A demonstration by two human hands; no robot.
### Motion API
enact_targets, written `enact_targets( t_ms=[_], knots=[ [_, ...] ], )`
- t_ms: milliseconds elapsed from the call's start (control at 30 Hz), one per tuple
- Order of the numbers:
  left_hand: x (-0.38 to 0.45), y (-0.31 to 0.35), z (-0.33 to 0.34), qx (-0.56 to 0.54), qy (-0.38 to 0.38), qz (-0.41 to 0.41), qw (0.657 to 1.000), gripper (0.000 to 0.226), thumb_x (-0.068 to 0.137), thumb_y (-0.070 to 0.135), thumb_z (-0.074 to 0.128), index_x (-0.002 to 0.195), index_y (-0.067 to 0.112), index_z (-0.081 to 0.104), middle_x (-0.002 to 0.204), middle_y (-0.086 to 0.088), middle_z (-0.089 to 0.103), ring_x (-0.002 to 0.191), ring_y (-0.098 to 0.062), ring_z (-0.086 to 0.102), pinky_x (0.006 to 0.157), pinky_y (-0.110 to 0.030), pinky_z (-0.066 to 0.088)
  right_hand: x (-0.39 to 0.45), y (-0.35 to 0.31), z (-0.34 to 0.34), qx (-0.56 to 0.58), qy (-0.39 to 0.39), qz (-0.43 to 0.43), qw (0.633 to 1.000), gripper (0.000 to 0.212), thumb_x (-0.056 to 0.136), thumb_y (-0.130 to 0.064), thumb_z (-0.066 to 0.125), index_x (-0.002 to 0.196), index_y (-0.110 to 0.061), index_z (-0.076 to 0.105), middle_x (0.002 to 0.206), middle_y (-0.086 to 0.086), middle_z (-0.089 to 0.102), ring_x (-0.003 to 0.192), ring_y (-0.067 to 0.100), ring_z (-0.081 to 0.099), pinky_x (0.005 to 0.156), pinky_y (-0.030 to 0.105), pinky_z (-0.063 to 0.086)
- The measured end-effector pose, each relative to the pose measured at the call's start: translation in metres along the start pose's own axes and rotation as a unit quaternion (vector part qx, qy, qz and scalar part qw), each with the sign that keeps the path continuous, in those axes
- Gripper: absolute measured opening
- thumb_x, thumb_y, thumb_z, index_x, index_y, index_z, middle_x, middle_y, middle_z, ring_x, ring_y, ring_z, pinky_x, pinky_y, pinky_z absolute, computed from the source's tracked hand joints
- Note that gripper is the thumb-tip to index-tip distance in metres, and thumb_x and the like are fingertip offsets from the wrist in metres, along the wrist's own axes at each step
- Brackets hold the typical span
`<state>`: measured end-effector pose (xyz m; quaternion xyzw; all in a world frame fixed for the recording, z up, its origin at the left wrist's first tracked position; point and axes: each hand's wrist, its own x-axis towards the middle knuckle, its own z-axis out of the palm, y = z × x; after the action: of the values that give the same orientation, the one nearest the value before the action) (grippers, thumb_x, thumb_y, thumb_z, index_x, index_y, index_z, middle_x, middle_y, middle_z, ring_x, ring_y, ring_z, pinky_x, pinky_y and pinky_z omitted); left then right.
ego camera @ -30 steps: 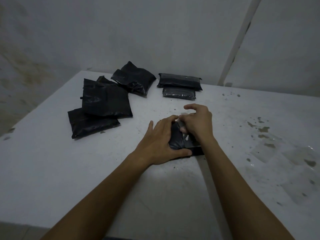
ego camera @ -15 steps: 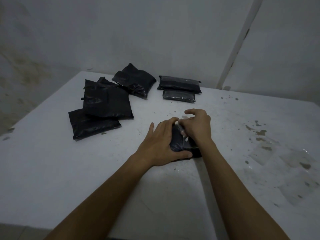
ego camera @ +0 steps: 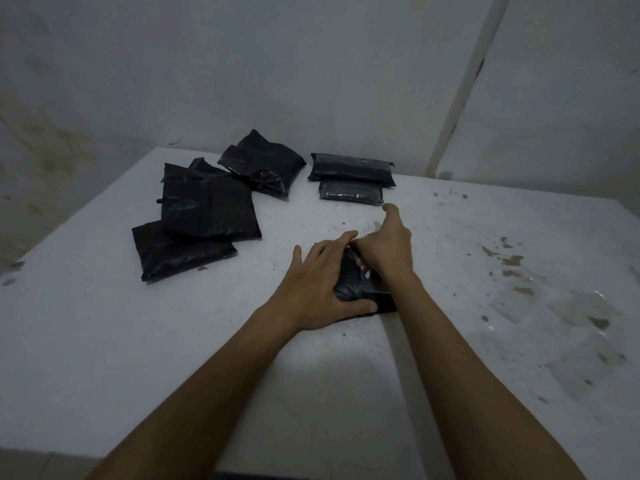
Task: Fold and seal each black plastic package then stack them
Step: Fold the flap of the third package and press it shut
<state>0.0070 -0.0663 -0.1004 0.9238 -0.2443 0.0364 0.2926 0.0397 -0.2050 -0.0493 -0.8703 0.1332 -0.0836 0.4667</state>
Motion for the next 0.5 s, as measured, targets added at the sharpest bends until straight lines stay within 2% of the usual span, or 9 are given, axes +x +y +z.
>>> enact_targets(
  t_ms=[133,233,300,367,400,500],
  knots=[
    [0.000,0.001,-0.001,0.005,-0.001,-0.004,1.000,0.115,0.077,0.080,0.066,0.162,0.032,0.003,0.163,0.004,0.033,0.151,-0.017,0.027,0.125,-0.063,0.008,-0.001,-0.004,-0.003,0.001,-0.007,0.018,1.000,0.086,0.082,-0.007,0.071,0.154,-0.022,0.027,0.116,0.016,0.058,0.087,0.034,0.070,0.074,0.049,0.062],
    [0.000,0.000,-0.001,0.015,-0.006,-0.009,1.000,0.116,0.077,0.081,0.064,0.162,0.033,0.001,0.163,0.003,0.033,0.150,-0.018,0.028,0.126,-0.063,0.008,-0.003,-0.003,-0.009,0.047,-0.028,0.043,0.998,0.080,0.089,-0.010,0.068,0.156,-0.023,0.026,0.111,0.011,0.059,0.081,0.033,0.072,0.074,0.049,0.063],
    [0.001,0.000,0.000,0.018,-0.010,-0.014,1.000,0.117,0.077,0.083,0.063,0.162,0.031,0.001,0.164,0.002,0.032,0.151,-0.018,0.027,0.126,-0.063,0.008,-0.004,0.004,-0.014,0.084,-0.039,0.059,0.994,0.082,0.088,-0.018,0.073,0.155,-0.024,0.027,0.115,0.007,0.058,0.094,0.034,0.072,0.082,0.050,0.062],
    [0.002,0.000,-0.001,0.015,-0.012,-0.016,1.000,0.117,0.077,0.083,0.063,0.163,0.031,0.002,0.165,0.002,0.031,0.152,-0.018,0.024,0.126,-0.062,0.007,-0.006,0.009,-0.019,0.111,-0.061,0.076,0.989,0.093,0.078,-0.027,0.081,0.154,-0.028,0.029,0.133,0.009,0.054,0.111,0.034,0.066,0.093,0.052,0.059],
    [0.002,0.000,-0.001,0.011,-0.014,-0.017,1.000,0.117,0.077,0.082,0.064,0.163,0.031,0.003,0.165,0.002,0.031,0.153,-0.017,0.024,0.126,-0.061,0.006,-0.009,0.011,-0.023,0.125,-0.073,0.084,0.986,0.097,0.072,-0.027,0.084,0.153,-0.030,0.030,0.139,0.011,0.055,0.113,0.033,0.066,0.094,0.052,0.059],
    [0.001,0.001,-0.002,0.008,-0.016,-0.016,1.000,0.115,0.078,0.081,0.065,0.162,0.030,0.006,0.164,0.002,0.031,0.153,-0.018,0.024,0.127,-0.060,0.006,-0.016,0.017,-0.032,0.197,-0.105,0.097,0.970,0.090,0.080,-0.006,0.081,0.153,-0.026,0.031,0.123,0.017,0.063,0.092,0.026,0.072,0.078,0.042,0.065]
  ],
)
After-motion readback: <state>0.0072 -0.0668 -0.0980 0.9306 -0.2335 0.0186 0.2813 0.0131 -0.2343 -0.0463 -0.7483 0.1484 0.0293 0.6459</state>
